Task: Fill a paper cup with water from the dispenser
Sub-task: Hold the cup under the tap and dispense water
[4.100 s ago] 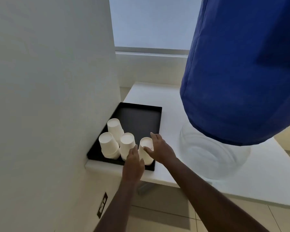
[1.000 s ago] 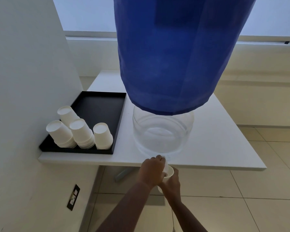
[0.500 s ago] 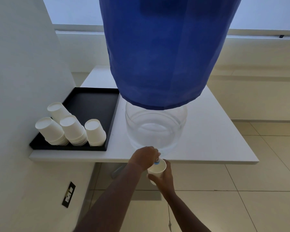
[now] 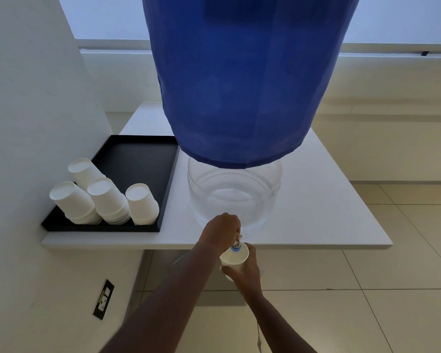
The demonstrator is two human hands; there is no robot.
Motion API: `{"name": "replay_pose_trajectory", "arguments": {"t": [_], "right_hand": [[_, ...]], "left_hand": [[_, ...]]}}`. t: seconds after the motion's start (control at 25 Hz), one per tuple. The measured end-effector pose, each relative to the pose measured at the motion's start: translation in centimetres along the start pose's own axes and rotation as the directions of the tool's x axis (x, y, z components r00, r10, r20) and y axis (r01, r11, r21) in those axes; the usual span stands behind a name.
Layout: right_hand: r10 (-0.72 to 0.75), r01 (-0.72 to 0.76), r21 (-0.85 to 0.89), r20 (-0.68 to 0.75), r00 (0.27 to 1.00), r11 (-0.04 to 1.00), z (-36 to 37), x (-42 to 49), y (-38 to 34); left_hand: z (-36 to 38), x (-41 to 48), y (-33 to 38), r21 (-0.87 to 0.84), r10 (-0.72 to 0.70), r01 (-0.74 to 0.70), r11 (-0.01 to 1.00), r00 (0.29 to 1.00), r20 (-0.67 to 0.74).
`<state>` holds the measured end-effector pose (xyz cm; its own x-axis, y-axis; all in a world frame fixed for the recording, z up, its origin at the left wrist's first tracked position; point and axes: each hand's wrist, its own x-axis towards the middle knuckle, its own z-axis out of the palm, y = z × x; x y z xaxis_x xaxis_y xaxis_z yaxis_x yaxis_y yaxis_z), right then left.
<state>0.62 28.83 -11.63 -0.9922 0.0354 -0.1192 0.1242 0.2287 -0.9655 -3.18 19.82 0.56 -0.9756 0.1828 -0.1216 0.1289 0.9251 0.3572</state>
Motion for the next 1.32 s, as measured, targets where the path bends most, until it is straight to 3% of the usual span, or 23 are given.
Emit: {"name": "replay_pose_trajectory", "arguments": {"t": [1.32], "right_hand": [[-0.042,0.041,-0.01,-0.046,0.998,0.999,-0.35,-0.75,-0.23]], "left_hand": [[0.1,-0.06,0.69,-0.023,-0.046,0.045,0.999,0.998,-0.037]]}}
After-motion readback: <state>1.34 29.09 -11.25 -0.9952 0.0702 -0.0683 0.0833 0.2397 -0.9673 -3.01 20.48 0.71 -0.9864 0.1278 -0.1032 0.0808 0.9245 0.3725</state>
